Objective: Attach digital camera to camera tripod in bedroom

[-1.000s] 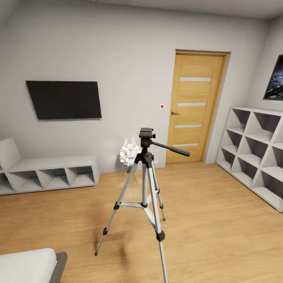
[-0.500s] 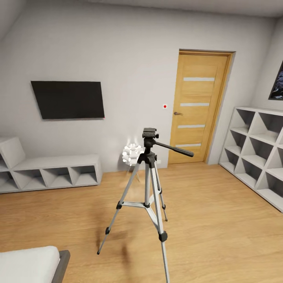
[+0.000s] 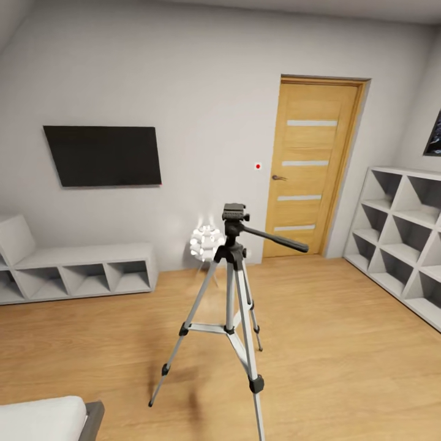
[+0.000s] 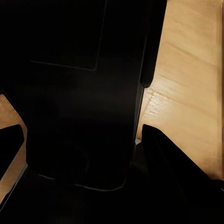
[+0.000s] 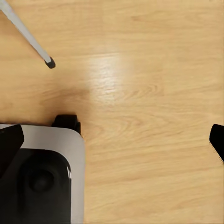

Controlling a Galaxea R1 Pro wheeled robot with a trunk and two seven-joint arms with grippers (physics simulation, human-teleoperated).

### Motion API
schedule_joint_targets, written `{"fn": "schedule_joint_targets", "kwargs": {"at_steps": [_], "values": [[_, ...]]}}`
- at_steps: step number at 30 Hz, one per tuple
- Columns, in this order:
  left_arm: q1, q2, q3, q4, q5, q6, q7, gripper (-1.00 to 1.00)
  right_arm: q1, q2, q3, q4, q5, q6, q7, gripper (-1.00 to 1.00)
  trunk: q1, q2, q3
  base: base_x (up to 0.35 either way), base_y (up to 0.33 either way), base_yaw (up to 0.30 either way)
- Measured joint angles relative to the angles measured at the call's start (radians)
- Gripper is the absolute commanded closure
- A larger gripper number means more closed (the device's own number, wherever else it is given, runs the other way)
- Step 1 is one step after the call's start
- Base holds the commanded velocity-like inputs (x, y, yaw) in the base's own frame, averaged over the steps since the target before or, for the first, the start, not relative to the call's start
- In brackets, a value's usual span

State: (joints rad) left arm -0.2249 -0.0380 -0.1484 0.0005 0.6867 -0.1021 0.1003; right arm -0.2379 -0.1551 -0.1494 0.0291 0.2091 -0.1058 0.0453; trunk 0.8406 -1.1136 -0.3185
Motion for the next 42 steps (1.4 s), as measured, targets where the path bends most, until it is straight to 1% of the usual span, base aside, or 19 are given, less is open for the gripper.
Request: {"fn": "schedule_joint_targets", "kwargs": {"at_steps": [14, 16, 18, 21, 25, 27, 28, 30, 32, 34, 39, 42], "values": [[0.000, -0.001, -0.001, 0.000, -0.002, -0.003, -0.004, 1.00, 0.000, -0.001, 0.001, 0.000, 0.001, 0.001, -0.003, -1.00, 0.000, 0.000, 0.000, 0.079, 0.000, 0.000], [0.000, -0.001, -0.001, 0.001, -0.002, -0.003, -0.005, 1.00, 0.000, -0.002, 0.001, 0.000, 0.020, 0.001, -0.009, -1.00, 0.000, 0.000, 0.000, 0.267, 0.000, 0.000], [0.000, -0.001, -0.001, 0.001, -0.002, -0.003, -0.005, 1.00, 0.000, -0.001, 0.001, 0.000, 0.054, 0.001, -0.012, -1.00, 0.000, 0.000, 0.000, 0.135, 0.000, 0.000], [0.000, -0.001, -0.001, 0.001, -0.002, -0.003, -0.006, 1.00, 0.000, -0.001, 0.001, 0.000, 0.071, 0.000, -0.013, -1.00, 0.000, 0.000, 0.000, 0.045, 0.000, 0.000], [0.000, -0.002, -0.001, 0.000, -0.002, -0.003, -0.006, 1.00, 0.000, -0.001, 0.000, 0.000, 0.076, 0.000, -0.014, -1.00, 0.000, 0.000, 0.000, 0.009, 0.000, 0.000], [-0.005, 0.010, 0.010, -0.011, 0.011, 0.008, 0.008, 1.00, 0.000, 0.001, 0.000, 0.001, 0.081, -0.008, -0.017, -1.00, 0.000, 0.000, 0.000, 0.000, 0.000, 0.000], [-0.001, 0.015, 0.009, -0.017, 0.018, 0.013, 0.015, 1.00, 0.000, 0.001, 0.000, 0.001, 0.080, -0.007, -0.017, -1.00, 0.000, 0.000, 0.000, 0.000, 0.000, 0.000], [0.002, 0.022, 0.005, -0.028, 0.015, 0.024, 0.030, 1.00, 0.000, 0.001, 0.000, 0.001, 0.080, -0.005, -0.017, -1.00, 0.000, 0.000, 0.000, 0.000, 0.000, 0.000], [0.009, 0.010, 0.001, -0.039, 0.009, 0.035, 0.044, 1.00, 0.000, 0.000, 0.000, 0.001, 0.080, -0.003, -0.017, -1.00, 0.000, 0.000, 0.000, 0.000, 0.000, 0.000], [0.016, -0.001, -0.002, -0.027, 0.003, 0.023, 0.036, 1.00, 0.000, -0.009, 0.001, 0.001, 0.079, -0.001, -0.017, -1.00, 0.000, 0.000, 0.000, 0.000, 0.000, 0.000], [0.019, -0.003, -0.004, -0.002, 0.000, -0.006, 0.016, 1.00, 0.000, -0.014, 0.001, 0.001, 0.079, -0.002, -0.017, -1.00, 0.000, 0.000, 0.000, 0.000, 0.000, 0.000], [0.020, -0.003, -0.004, 0.000, -0.001, -0.016, 0.004, 1.00, 0.000, -0.014, 0.001, 0.001, 0.079, -0.002, -0.017, -1.00, -0.011, 0.021, 0.009, 0.000, 0.000, 0.000]]}}
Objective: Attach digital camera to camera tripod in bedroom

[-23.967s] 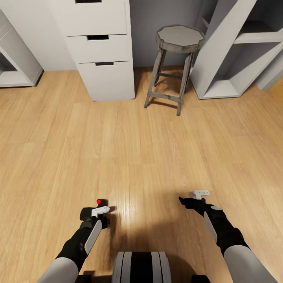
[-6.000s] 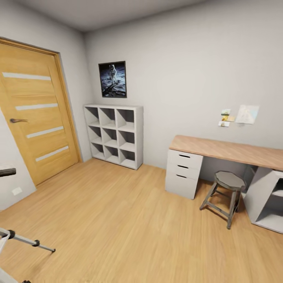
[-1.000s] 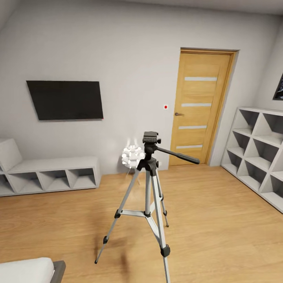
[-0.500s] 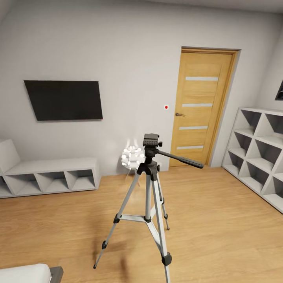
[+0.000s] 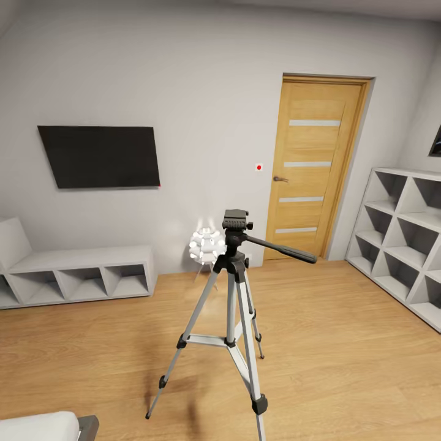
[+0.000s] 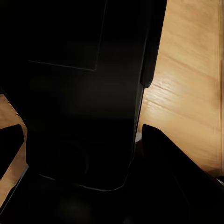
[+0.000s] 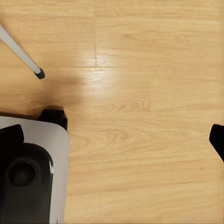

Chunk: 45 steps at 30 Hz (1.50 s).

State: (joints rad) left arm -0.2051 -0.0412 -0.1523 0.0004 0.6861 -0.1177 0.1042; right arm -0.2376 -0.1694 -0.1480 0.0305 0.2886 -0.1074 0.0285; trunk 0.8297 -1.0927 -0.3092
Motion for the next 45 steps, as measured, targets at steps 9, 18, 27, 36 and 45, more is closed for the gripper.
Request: {"fn": "schedule_joint_targets", "kwargs": {"at_steps": [9, 18, 27, 36, 45], "values": [[0.000, 0.003, 0.000, 0.001, 0.000, 0.002, -0.025, 1.00, 0.000, 0.000, 0.000, 0.000, 0.000, 0.000, 0.000, -1.00, -0.035, 0.063, 0.028, 0.000, 0.000, 0.000], [0.001, 0.003, 0.000, 0.001, -0.001, 0.002, -0.026, 1.00, 0.000, -0.001, 0.000, 0.000, 0.000, 0.000, 0.000, -1.00, -0.069, 0.126, 0.056, 0.000, 0.000, 0.000], [0.002, 0.004, 0.000, 0.001, -0.001, 0.002, -0.026, 1.00, 0.000, -0.001, 0.000, 0.000, 0.000, 0.000, 0.000, -1.00, -0.104, 0.189, 0.085, 0.000, 0.000, 0.000], [0.002, 0.005, 0.000, 0.001, -0.001, 0.002, -0.026, 1.00, 0.000, 0.000, 0.000, 0.000, 0.000, -0.001, 0.000, -1.00, -0.138, 0.252, 0.113, 0.000, 0.000, 0.000], [0.002, 0.003, 0.000, 0.001, -0.003, 0.002, -0.026, 1.00, 0.000, 0.000, 0.000, -0.001, 0.000, -0.002, 0.000, -1.00, -0.173, 0.315, 0.141, 0.000, 0.000, 0.000]]}}
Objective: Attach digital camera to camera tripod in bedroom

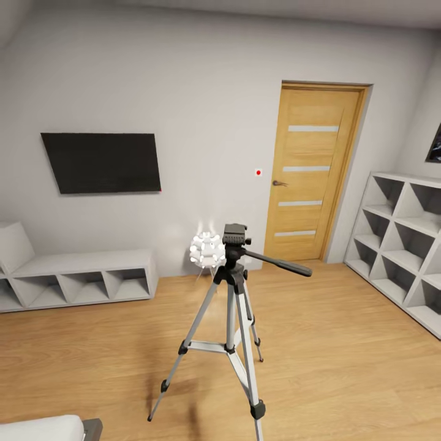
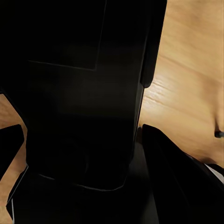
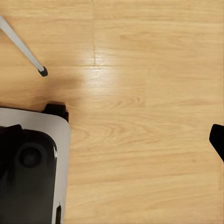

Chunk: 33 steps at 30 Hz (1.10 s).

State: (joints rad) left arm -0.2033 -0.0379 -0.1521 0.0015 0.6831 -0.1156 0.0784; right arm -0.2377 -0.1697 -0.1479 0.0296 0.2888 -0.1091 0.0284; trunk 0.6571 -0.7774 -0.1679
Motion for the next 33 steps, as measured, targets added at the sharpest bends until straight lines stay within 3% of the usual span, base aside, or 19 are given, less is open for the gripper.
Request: {"fn": "schedule_joint_targets", "kwargs": {"at_steps": [21, 33], "values": [[0.000, -0.001, 0.000, 0.000, -0.003, -0.004, -0.012, 1.00, 0.000, -0.001, 0.001, 0.000, 0.002, -0.006, 0.000, -1.00, -0.081, 0.147, 0.066, 0.000, 0.000, 0.000], [0.000, -0.001, 0.000, 0.000, -0.003, -0.009, -0.011, 1.00, 0.000, -0.002, 0.000, 0.000, 0.003, -0.008, 0.000, -1.00, -0.081, 0.148, 0.066, 0.000, 0.000, 0.000]]}}
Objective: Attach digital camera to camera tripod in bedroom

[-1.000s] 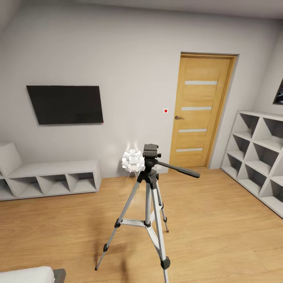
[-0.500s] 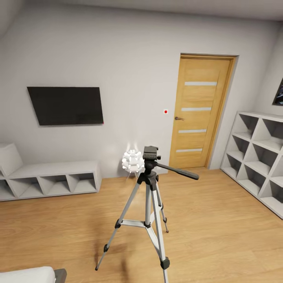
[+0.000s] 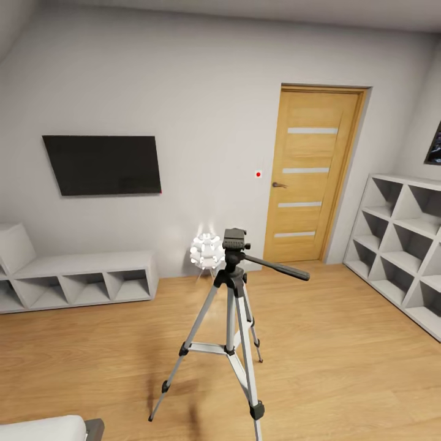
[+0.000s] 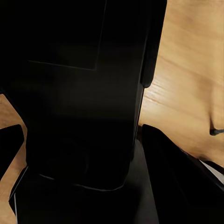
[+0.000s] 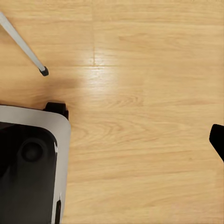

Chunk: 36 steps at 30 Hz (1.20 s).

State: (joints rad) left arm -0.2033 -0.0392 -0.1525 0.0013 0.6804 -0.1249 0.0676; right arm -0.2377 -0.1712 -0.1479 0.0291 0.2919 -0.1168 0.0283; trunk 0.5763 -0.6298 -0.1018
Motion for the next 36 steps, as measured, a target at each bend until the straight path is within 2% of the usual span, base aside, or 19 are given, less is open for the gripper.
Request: {"fn": "schedule_joint_targets", "kwargs": {"at_steps": [34, 36], "values": [[-0.001, 0.000, 0.000, 0.000, -0.001, 0.003, 0.000, 1.00, -0.001, 0.000, 0.002, 0.000, -0.002, 0.000, 0.000, -1.00, -0.126, 0.230, 0.102, 0.000, 0.000, 0.000], [-0.001, 0.000, 0.000, 0.000, -0.001, 0.003, 0.000, 1.00, -0.001, 0.000, 0.002, 0.000, -0.002, 0.000, 0.000, -1.00, -0.127, 0.230, 0.102, 0.000, 0.000, 0.000]]}}
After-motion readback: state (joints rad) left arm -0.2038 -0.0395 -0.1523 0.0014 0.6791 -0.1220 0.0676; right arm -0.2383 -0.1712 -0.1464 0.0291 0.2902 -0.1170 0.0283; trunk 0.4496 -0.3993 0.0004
